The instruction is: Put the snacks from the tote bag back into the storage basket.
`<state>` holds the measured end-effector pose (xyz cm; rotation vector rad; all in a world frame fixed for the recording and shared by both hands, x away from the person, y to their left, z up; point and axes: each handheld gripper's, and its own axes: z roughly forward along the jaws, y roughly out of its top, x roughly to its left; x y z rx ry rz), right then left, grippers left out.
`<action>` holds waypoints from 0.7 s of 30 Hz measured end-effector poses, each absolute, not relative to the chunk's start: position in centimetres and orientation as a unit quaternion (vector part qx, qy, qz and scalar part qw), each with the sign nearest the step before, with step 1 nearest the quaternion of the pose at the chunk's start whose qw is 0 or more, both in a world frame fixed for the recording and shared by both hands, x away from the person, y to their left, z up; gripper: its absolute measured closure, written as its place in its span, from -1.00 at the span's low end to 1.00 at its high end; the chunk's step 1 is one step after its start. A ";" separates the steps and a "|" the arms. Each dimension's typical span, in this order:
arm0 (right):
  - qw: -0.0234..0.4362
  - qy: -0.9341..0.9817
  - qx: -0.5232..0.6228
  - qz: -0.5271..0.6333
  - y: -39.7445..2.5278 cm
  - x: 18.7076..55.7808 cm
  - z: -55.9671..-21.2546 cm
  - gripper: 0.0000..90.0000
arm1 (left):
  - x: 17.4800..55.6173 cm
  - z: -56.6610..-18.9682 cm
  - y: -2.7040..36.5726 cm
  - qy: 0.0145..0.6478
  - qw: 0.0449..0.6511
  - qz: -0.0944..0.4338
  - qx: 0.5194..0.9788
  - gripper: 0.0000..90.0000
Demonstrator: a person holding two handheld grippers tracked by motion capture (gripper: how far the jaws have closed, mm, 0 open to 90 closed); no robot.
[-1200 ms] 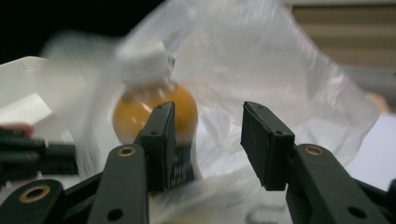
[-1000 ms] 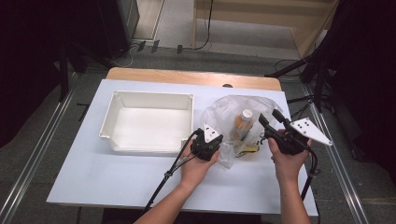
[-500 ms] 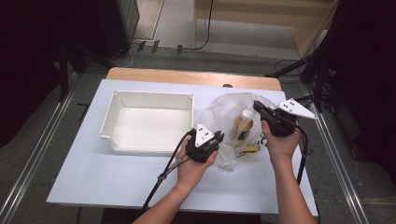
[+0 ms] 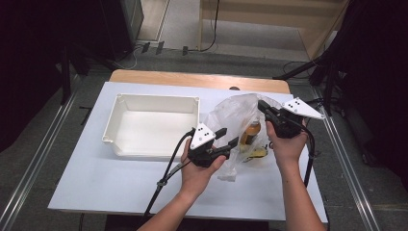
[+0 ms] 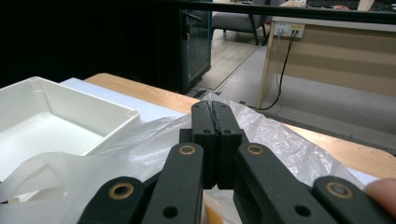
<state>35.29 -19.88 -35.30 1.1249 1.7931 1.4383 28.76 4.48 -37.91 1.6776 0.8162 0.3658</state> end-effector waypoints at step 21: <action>0.282 0.686 0.423 0.521 -19.4 37.1 -35.3 1.00 | 31.5 -41.0 2.6 0.406 0.458 0.185 0.768 1.00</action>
